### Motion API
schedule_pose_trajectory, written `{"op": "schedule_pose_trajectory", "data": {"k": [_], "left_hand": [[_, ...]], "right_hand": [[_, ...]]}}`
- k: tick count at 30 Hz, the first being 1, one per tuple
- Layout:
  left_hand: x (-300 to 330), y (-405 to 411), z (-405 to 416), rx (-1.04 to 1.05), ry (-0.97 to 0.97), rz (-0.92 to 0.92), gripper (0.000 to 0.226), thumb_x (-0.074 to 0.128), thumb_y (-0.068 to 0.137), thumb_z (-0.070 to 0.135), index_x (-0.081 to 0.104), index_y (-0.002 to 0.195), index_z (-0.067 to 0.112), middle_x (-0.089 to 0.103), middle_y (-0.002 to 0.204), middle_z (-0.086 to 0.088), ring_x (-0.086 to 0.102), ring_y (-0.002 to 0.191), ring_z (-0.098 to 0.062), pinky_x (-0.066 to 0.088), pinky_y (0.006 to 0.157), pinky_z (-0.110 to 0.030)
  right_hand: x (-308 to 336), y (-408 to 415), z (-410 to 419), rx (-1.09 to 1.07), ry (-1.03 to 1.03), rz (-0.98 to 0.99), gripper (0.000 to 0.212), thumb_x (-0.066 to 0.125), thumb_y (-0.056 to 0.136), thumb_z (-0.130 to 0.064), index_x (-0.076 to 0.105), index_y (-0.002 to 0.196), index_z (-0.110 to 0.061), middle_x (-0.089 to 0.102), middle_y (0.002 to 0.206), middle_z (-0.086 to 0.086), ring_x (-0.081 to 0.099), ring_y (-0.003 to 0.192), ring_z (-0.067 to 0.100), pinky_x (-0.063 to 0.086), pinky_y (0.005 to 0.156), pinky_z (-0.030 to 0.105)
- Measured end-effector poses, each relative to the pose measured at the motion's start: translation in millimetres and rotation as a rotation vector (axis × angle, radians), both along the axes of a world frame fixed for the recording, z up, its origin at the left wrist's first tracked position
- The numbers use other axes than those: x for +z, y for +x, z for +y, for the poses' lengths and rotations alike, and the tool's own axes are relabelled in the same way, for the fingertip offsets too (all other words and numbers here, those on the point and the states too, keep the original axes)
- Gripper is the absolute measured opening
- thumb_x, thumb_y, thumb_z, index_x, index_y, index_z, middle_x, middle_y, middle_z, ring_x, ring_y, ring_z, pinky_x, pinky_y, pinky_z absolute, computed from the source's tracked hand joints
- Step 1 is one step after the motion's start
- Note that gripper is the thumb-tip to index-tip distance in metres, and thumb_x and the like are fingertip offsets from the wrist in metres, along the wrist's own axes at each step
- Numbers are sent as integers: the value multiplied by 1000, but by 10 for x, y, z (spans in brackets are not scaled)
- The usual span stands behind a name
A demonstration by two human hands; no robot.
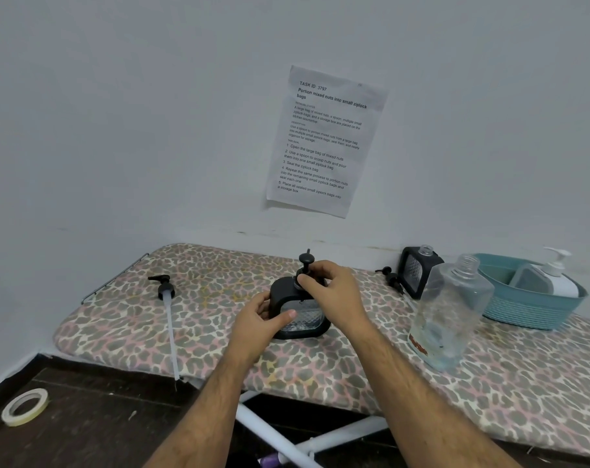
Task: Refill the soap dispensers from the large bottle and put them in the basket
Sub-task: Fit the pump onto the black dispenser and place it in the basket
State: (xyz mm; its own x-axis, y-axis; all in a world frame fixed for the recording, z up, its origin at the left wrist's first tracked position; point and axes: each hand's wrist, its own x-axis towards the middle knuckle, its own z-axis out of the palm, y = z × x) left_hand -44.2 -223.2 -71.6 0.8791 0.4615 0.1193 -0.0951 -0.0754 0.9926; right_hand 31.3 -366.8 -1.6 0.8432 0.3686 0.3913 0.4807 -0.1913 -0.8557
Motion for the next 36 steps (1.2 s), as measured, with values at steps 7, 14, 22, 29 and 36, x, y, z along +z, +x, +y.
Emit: {"op": "schedule_pose_trajectory", "data": {"k": [7,14,22,29,36], "left_hand": [[-28,8,20,-2,3,4,53,87,73,28,62,120,32,71,117,4,68,107,-11,56,96,-41],[-27,-2,23,1,17,12,72,87,58,49,62,123,31,70,118,4,67,109,-12,56,96,-41],[-33,16,25,0,-4,12,66,89,64,38,62,123,26,70,117,2,68,107,-13,56,95,-41],[-48,20,41,-9,9,3,54,88,68,36,62,115,34,71,115,5,69,105,-10,56,95,-41],[-56,27,38,-5,15,2,49,87,73,29,61,115,35,71,116,5,68,105,-11,57,94,-41]], "right_hand": [[-54,32,-3,3,61,45,19,80,80,-29,70,94,-22,72,95,-10,66,95,4,52,83,28],[-21,41,10,-3,45,81,31,86,73,-30,63,91,-20,68,96,-5,64,91,10,50,78,24],[89,90,-60,158,53,249,27,57,87,-15,71,104,-29,70,113,-2,64,109,16,50,99,39],[50,42,-52,143,86,215,9,69,88,-13,68,94,-19,72,99,-6,67,97,8,51,89,26],[60,28,-75,164,64,175,17,66,89,-9,68,101,-21,71,103,-6,66,94,2,49,83,18]]}}
